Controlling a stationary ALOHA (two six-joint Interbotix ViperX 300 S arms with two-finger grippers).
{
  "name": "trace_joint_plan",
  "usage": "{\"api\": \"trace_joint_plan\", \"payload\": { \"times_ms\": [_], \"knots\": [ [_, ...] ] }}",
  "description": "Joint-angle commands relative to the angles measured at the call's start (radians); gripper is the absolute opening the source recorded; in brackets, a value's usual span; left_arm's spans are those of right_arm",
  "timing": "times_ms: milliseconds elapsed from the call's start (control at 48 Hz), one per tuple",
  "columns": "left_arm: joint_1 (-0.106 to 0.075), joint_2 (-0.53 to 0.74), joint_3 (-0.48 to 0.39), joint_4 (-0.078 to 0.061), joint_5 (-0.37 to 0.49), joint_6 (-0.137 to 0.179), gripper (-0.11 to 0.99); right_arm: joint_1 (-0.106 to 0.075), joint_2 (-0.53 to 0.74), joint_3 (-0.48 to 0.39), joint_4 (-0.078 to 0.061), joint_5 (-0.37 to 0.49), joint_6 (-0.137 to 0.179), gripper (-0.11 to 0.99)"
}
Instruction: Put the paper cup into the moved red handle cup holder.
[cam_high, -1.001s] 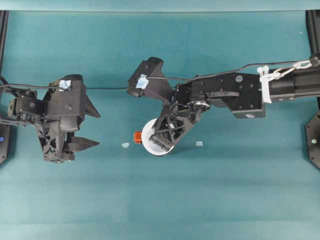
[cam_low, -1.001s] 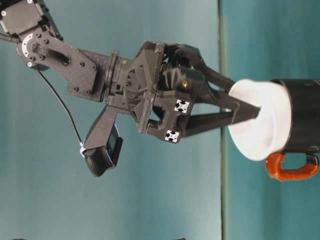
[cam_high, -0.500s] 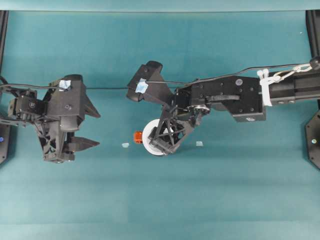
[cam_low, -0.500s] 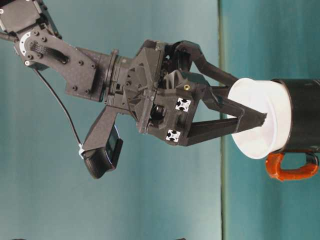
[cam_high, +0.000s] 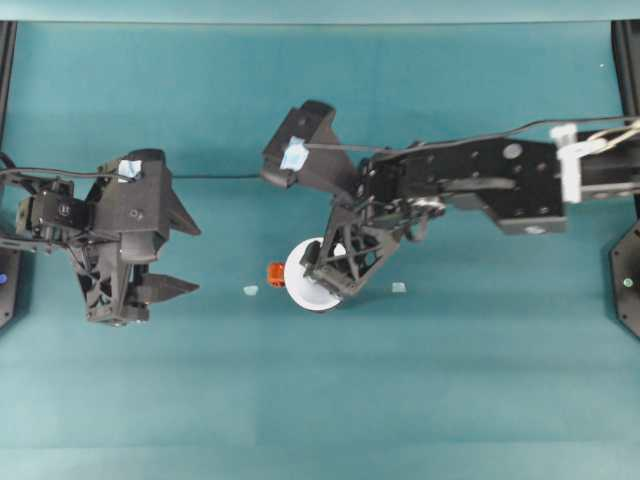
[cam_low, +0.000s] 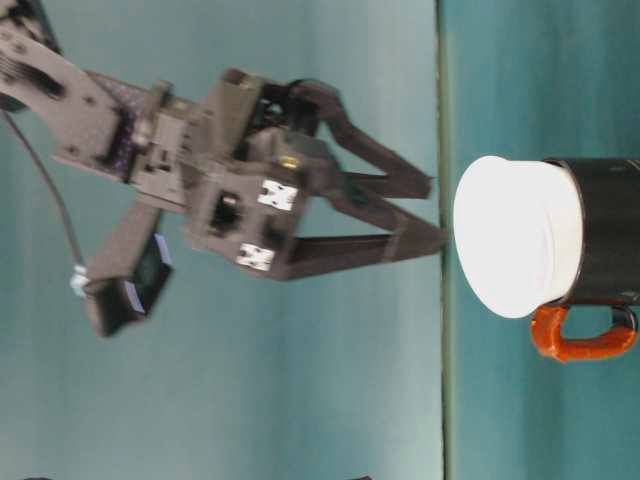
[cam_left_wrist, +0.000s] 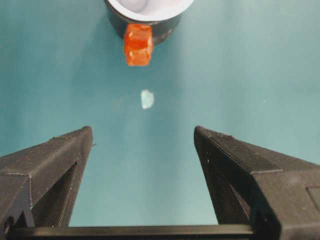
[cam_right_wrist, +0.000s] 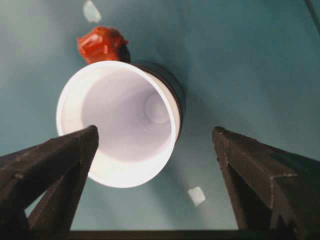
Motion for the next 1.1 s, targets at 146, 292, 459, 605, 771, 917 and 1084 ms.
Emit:
{"api": "trace_joint_plan", "payload": {
  "times_ms": [146, 292, 459, 605, 771, 917, 1084],
  "knots": [
    [-0.005, -0.011, -0.005, 0.002, -0.005, -0.002, 0.89, 0.006, -0.19, 0.025, -0.003, -0.006, -0.026, 0.76],
    [-0.005, -0.018, 0.002, 0.002, -0.005, -0.002, 0.89, 0.014, -0.225, 0.061, -0.003, -0.008, -0.04, 0.76],
    [-0.006, -0.028, 0.009, 0.002, -0.005, -0.002, 0.89, 0.02, -0.264, 0.104, -0.003, -0.021, -0.072, 0.76],
    [-0.005, -0.031, 0.009, 0.002, -0.003, 0.0, 0.89, 0.021, -0.29, 0.149, -0.003, -0.078, -0.091, 0.76],
    [-0.005, -0.031, 0.011, 0.002, -0.005, 0.0, 0.89, 0.021, -0.327, 0.199, -0.003, -0.161, -0.107, 0.76],
    [-0.005, -0.031, 0.011, 0.002, -0.005, 0.0, 0.89, 0.021, -0.359, 0.238, -0.003, -0.216, -0.115, 0.76],
    [-0.005, -0.031, 0.011, 0.002, -0.005, 0.0, 0.89, 0.021, -0.399, 0.287, -0.003, -0.253, -0.132, 0.76]
  ]
}}
